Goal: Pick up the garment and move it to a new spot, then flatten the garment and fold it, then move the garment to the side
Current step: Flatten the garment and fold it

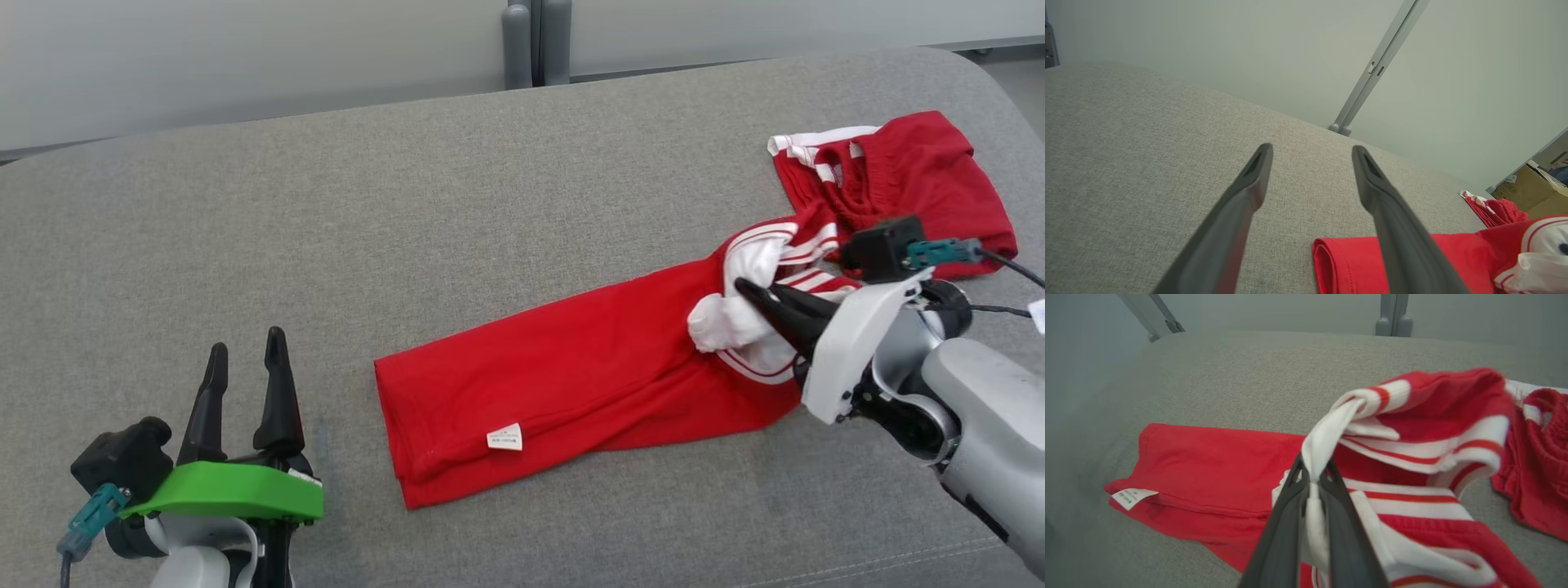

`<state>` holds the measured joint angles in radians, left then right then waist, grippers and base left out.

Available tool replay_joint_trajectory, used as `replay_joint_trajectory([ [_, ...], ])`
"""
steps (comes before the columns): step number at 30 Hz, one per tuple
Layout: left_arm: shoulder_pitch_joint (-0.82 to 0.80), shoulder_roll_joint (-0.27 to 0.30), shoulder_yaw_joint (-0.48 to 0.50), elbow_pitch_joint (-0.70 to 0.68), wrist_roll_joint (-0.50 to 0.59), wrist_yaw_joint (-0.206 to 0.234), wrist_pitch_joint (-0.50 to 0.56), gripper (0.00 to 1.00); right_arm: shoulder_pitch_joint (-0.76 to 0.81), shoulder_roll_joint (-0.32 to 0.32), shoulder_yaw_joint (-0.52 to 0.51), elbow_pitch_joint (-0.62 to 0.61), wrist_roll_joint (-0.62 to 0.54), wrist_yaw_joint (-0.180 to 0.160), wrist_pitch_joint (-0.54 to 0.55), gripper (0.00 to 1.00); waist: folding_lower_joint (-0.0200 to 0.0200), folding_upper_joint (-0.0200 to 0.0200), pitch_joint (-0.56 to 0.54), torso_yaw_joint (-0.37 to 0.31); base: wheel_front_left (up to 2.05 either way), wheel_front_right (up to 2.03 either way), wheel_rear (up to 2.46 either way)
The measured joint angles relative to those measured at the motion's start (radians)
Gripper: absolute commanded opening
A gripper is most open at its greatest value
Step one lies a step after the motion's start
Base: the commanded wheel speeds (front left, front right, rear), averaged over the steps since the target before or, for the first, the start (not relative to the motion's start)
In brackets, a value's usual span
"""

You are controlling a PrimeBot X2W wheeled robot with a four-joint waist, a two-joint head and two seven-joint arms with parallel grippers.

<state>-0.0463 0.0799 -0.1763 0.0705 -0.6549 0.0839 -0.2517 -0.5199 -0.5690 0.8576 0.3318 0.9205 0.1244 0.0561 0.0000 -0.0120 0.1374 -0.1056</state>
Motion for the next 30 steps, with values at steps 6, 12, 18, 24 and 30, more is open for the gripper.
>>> replay_joint_trajectory([
  [6, 0.000, -0.008, -0.020, 0.011, 0.000, -0.002, 0.000, 1.00, -0.039, 0.017, 0.117, -0.098, -0.018, 0.000, 0.026, 0.00, 0.0000, 0.0000, -0.018, 0.008, 0.00, 0.00, 0.00],
  [12, 0.000, -0.012, -0.023, 0.016, -0.003, -0.005, 0.000, 1.00, -0.085, 0.075, 0.204, -0.138, -0.032, 0.000, 0.057, 0.00, 0.0000, 0.0000, -0.032, 0.035, 0.00, 0.00, 0.00],
  [18, 0.000, -0.025, -0.041, 0.023, -0.010, -0.013, 0.000, 1.00, -0.111, 0.138, 0.269, -0.129, -0.033, 0.000, 0.086, 0.00, 0.0000, 0.0000, -0.044, 0.077, 0.00, 0.00, 0.00],
  [24, 0.000, -0.027, -0.068, 0.042, -0.010, -0.023, 0.000, 1.00, -0.120, 0.190, 0.301, -0.054, -0.024, 0.000, 0.111, 0.00, 0.0000, 0.0000, -0.056, 0.132, 0.00, 0.00, 0.00],
  [30, -0.001, -0.030, -0.107, 0.053, -0.011, -0.032, 0.000, 1.00, -0.132, 0.216, 0.301, 0.048, 0.001, 0.000, 0.126, 0.00, 0.0000, 0.0000, -0.068, 0.197, 0.00, 0.00, 0.00],
])
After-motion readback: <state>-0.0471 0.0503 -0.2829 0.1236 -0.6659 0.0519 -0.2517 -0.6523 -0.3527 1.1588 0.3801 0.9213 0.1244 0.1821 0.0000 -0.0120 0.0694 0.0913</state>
